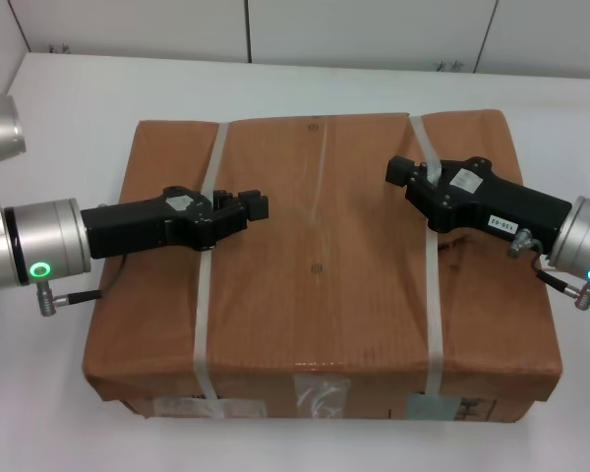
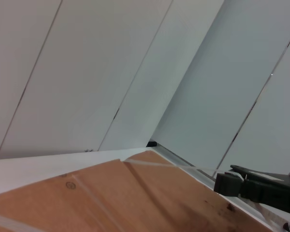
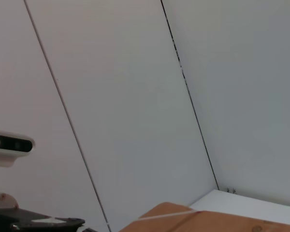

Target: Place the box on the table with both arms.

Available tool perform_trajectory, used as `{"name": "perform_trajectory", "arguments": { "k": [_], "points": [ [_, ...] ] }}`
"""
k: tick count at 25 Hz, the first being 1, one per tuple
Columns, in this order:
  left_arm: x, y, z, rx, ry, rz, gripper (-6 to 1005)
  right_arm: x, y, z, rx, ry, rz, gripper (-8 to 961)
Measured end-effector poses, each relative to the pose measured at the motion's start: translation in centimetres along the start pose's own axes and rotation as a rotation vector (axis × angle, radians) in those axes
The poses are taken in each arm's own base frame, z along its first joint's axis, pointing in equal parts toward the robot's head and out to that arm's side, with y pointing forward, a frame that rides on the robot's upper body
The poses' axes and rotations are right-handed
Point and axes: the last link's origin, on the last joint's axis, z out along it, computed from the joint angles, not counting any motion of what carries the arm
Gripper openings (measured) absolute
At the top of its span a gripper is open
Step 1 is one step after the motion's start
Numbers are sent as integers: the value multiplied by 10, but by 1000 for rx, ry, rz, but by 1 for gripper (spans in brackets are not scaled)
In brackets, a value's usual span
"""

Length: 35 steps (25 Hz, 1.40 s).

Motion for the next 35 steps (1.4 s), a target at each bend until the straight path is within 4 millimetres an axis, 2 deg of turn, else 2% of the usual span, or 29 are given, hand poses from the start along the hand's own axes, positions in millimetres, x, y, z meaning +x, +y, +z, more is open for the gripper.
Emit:
{"name": "perform_trajectory", "arguments": {
  "k": [19,25,35],
  "points": [
    [-2,-3,1,26,-10,-1,145,4,-2,2,24,18,11,23],
    [-8,-12,5,97,-43,10,145,11,-4,15,61,64,7,24],
    [-29,-27,24,242,-156,49,144,21,-9,33,137,152,29,25]
  ]
}}
